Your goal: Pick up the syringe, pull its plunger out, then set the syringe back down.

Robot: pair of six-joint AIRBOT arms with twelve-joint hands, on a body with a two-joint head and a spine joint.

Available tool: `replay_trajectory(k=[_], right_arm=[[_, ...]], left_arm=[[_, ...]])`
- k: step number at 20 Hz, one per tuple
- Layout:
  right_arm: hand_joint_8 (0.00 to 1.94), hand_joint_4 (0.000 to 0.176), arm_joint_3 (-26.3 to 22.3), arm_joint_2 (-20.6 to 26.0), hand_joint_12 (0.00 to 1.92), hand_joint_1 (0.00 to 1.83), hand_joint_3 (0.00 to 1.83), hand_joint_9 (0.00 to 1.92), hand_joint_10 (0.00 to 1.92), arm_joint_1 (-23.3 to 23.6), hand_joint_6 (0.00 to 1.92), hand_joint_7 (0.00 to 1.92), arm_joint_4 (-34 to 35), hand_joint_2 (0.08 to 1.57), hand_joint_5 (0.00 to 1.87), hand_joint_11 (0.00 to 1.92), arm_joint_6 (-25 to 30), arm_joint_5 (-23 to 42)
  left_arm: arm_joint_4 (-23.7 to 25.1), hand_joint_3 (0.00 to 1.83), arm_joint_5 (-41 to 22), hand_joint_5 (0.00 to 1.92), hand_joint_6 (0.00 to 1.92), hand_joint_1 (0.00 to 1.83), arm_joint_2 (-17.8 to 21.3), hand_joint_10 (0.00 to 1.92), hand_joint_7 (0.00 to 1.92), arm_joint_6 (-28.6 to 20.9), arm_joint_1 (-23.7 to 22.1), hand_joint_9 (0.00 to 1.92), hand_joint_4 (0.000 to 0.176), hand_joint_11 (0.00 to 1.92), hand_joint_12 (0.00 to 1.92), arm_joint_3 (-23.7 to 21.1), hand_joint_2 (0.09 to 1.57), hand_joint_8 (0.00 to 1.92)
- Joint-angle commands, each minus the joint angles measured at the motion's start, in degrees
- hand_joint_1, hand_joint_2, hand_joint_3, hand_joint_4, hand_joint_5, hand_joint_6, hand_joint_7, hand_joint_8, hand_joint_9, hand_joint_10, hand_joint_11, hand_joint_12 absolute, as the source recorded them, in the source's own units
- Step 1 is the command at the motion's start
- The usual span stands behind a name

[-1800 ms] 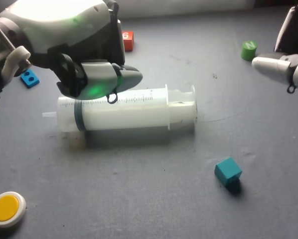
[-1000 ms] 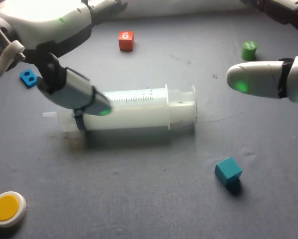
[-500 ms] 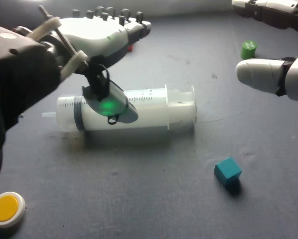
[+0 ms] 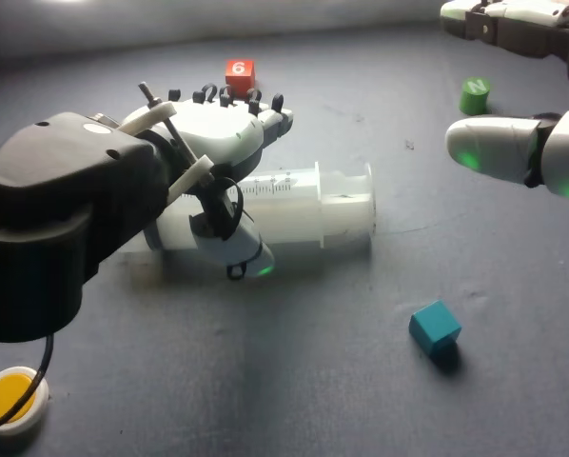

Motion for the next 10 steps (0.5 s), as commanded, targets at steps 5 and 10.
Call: replay_trajectory(k=[5, 10], right_arm=[[0.00, 0.000, -0.14, 0.28, 0.32, 0.06, 0.00, 0.16, 0.00, 0.74, 0.00, 0.20, -1.97, 1.19, 0.22, 0.00, 0.22, 5.86], [0.00, 0.000, -0.17, 0.26, 0.34, 0.00, 0.00, 0.16, 0.00, 0.74, 0.00, 0.20, -1.97, 1.19, 0.20, 0.00, 0.22, 5.91]], left_arm=[[2.84, 0.00, -1.25, 0.00, 0.00, 1.00, -3.75, 0.00, 0.00, 0.02, 1.28, 0.00, 0.000, 0.00, 0.00, 4.67, 0.89, 0.00], [2.80, 0.00, -1.38, 0.00, 0.00, 0.98, -6.33, 0.00, 0.00, -0.47, 2.59, 0.00, 0.000, 0.01, 0.01, 8.80, 0.90, 0.00]])
